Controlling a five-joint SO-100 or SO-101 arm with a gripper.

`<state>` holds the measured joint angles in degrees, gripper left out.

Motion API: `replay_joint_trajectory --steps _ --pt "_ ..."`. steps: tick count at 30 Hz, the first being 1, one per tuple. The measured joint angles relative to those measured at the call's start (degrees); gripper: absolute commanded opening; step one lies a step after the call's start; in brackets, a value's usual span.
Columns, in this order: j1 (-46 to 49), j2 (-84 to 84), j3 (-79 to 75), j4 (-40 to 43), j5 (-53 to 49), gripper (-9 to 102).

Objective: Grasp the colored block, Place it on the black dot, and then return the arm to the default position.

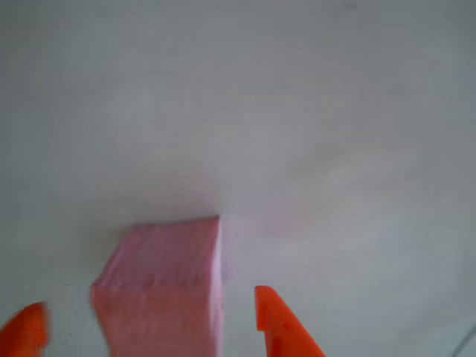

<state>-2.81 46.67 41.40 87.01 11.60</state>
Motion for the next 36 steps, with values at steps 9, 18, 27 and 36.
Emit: replay_joint_trajectory --steps 9,18,27,36 --pt "0.79 13.45 8.96 -0.97 1.58 42" --pt "1.67 44.65 37.35 -9.84 2.99 0" --pt "3.69 81.56 71.89 -19.86 -0.79 0" --pt "0.62 116.72 99.84 -10.02 -3.34 0"
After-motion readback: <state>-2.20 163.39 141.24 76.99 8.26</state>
